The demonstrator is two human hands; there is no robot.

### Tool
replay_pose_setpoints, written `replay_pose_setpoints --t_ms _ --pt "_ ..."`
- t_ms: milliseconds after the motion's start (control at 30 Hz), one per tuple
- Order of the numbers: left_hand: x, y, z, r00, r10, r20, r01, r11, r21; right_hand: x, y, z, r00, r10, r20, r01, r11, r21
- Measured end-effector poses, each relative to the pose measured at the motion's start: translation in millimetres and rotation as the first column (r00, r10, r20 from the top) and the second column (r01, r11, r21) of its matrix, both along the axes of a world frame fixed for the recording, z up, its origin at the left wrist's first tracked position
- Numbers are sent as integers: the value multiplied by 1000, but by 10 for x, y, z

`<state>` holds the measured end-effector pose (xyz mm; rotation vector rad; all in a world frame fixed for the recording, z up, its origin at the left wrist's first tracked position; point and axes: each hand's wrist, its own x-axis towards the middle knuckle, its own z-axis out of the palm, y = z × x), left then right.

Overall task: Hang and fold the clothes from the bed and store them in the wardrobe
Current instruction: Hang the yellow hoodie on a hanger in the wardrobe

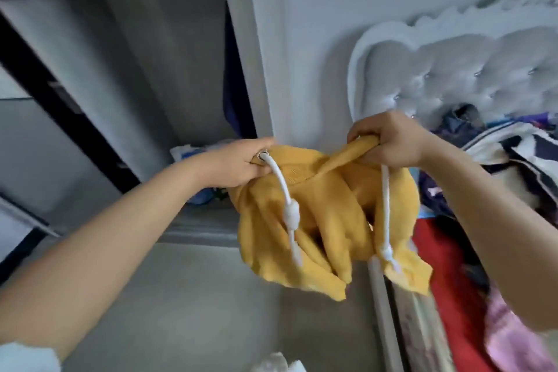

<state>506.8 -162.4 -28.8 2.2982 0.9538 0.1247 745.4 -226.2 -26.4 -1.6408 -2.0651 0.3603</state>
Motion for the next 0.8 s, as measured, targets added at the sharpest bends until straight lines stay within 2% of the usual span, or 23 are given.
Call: replay_pose_setpoints --t_ms 67,167,233,300,367,433,533,633,800 --pt "-536 195 23 996 66 -58 -60 993 99 -514 319 -15 993 76 90 -75 997 -17" --pt "-1157 426 9 969 106 -223 -54 972 229 -1055 720 -62 960 138 243 -119 989 -90" --pt "-1533 599 -13 926 127 -355 -19 956 291 -1379 991 -85 934 162 319 -140 986 -92" --pt "-1896 821 29 896 190 -402 -4 908 419 -1705 1306 -74 911 186 368 -183 982 -44" --pt "-2192 1095 125 895 285 -343 -44 822 567 -1982 1609 -3 913 206 352 -231 973 30" --pt "-2541 1428 230 898 385 -213 -146 718 681 -2318 1958 110 915 266 303 -305 948 88" --pt "-3025 1911 351 927 374 5 -217 527 822 -2803 2494 261 900 327 288 -372 921 114" --pt "-3401 2282 496 922 387 12 -152 333 931 -3177 3064 336 891 366 269 -404 909 99" --pt "-4054 3004 734 908 418 -9 -60 153 986 -3804 4105 601 829 494 262 -516 856 20"
